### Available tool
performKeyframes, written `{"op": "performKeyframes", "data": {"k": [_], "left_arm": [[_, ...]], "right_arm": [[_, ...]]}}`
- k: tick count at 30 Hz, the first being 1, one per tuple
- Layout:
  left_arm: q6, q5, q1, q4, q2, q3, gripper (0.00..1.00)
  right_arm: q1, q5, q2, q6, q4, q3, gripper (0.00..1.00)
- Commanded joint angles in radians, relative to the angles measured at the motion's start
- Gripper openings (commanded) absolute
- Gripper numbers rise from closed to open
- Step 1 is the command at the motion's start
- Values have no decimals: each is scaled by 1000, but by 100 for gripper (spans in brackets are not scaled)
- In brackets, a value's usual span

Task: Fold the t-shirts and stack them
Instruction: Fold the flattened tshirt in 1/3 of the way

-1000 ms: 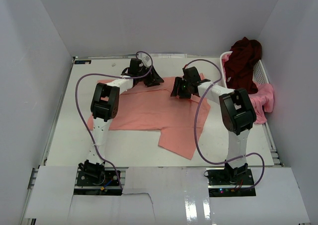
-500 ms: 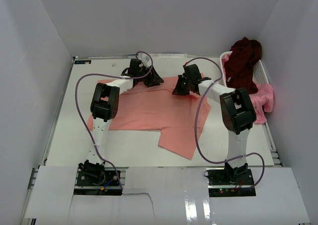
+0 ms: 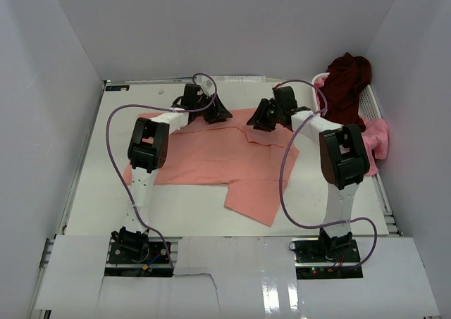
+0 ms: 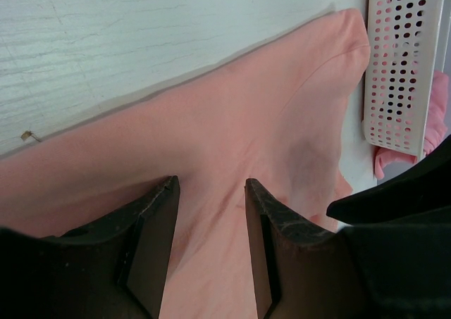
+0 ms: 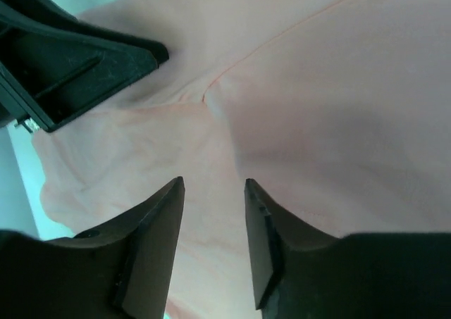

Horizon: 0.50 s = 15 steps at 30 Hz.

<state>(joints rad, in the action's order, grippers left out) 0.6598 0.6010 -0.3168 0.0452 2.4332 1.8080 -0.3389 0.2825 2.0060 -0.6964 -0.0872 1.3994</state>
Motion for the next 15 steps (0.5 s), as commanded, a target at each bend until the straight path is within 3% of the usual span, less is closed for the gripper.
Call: {"op": "performKeyframes", "data": {"k": [1, 2, 4, 9, 15], "left_arm": [[-23, -18, -4, 64, -48, -21, 54], [-22, -18, -5, 62, -48, -19, 54], [-19, -17, -5, 62, -46, -16, 54], [-11, -21, -5, 71, -42, -13, 54], [-23, -69, -8, 111, -40, -18, 53]], "right_arm": [[-32, -35, -110, 89, -28, -17, 48], [-40, -54, -125, 147, -76, -14, 61], [-80, -119, -156, 210, -123, -7, 66], [-141, -229, -210, 317, -210, -61, 67], [-166, -206, -250, 253, -103, -255, 67]]}}
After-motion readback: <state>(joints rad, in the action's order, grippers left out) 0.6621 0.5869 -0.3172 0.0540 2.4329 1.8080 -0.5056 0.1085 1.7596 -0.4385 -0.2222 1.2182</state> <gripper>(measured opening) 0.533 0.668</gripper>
